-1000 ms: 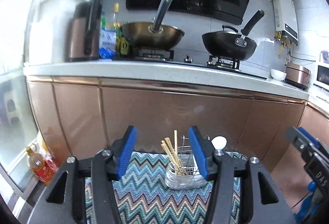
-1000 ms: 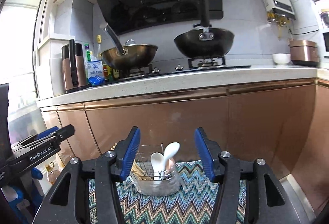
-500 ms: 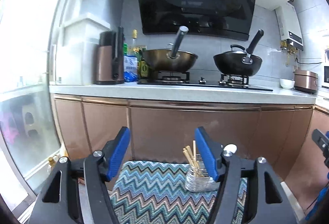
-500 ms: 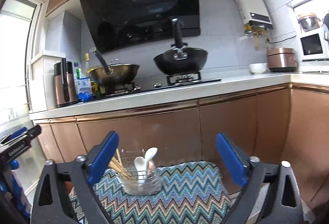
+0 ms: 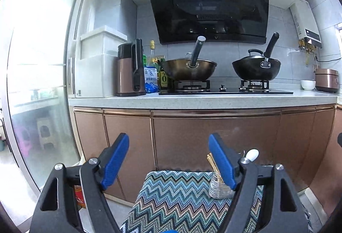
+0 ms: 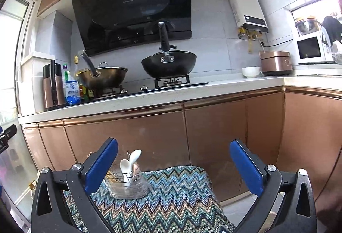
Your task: Organize utensils
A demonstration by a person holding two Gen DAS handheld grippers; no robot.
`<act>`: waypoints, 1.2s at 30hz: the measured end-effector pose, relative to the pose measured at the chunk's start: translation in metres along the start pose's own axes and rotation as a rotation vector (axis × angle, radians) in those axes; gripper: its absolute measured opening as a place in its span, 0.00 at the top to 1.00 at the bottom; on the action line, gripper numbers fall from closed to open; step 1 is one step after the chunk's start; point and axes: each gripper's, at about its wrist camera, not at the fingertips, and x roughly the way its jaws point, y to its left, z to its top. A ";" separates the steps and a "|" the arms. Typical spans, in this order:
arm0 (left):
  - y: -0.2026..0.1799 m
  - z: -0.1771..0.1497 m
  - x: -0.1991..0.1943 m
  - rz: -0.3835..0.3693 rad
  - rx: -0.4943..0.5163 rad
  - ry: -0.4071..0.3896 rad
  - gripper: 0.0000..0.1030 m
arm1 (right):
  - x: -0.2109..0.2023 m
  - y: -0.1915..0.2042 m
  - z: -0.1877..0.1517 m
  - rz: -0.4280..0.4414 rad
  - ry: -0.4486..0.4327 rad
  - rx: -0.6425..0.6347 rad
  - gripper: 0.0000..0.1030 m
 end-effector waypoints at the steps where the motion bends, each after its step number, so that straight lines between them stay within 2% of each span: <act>1: 0.000 0.000 -0.001 -0.002 0.003 0.001 0.26 | -0.001 -0.002 0.000 -0.007 0.001 0.003 0.00; 16: 0.009 0.005 -0.016 -0.008 -0.012 -0.050 0.25 | -0.013 -0.022 0.006 -0.066 -0.030 0.037 0.00; 36: 0.020 0.013 -0.030 -0.009 -0.034 -0.086 0.25 | -0.031 -0.008 0.019 -0.106 -0.093 -0.030 0.00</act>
